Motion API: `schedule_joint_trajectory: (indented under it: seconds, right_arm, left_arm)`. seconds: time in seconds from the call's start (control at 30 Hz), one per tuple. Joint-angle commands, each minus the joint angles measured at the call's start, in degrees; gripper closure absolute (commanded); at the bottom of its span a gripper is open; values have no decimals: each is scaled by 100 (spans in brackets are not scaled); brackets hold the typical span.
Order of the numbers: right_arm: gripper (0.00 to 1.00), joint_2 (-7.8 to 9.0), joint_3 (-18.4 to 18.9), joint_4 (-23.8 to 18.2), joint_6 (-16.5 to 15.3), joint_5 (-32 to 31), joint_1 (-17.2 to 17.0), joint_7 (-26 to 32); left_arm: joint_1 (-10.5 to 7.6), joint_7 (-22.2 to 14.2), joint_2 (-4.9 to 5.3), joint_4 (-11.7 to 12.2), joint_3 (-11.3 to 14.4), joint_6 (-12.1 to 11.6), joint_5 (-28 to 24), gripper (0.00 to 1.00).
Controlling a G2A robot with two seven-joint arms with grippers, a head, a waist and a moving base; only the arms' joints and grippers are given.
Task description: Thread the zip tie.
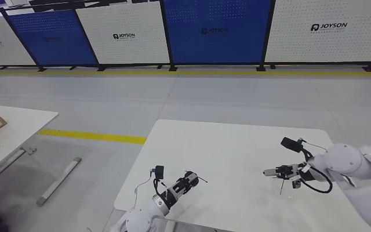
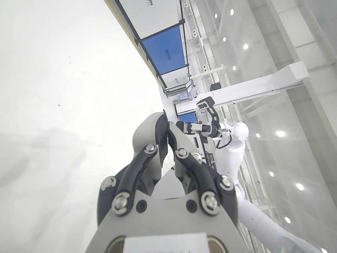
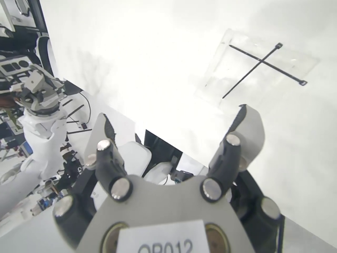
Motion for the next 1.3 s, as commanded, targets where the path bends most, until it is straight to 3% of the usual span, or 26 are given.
schedule_joint_trajectory:
  seconds: [0.0,0.1,0.4,0.5,0.63,1.2,1.27]
  right_arm:
    - [0,-48,-41,281,-28,-57,65,-118]
    - [0,-150,-155,567,-28,-149,196,-148]
    - [0,-151,-155,565,-38,-156,181,-193]
    - [0,-149,-205,425,-28,-382,108,-306]
    - [0,-150,-243,378,-28,-725,161,6]
    - [0,-183,-163,438,-143,-563,71,-155]
    - [0,-192,-161,453,-28,-624,67,-224]
  left_arm:
    - [0,0,0,0,0,0,0,100]
    - [0,0,0,0,0,0,0,100]
    - [0,0,0,0,0,0,0,100]
    - [0,0,0,0,0,0,0,100]
    - [0,0,0,0,0,0,0,100]
    - [0,0,0,0,0,0,0,100]
    - [0,0,0,0,0,0,0,100]
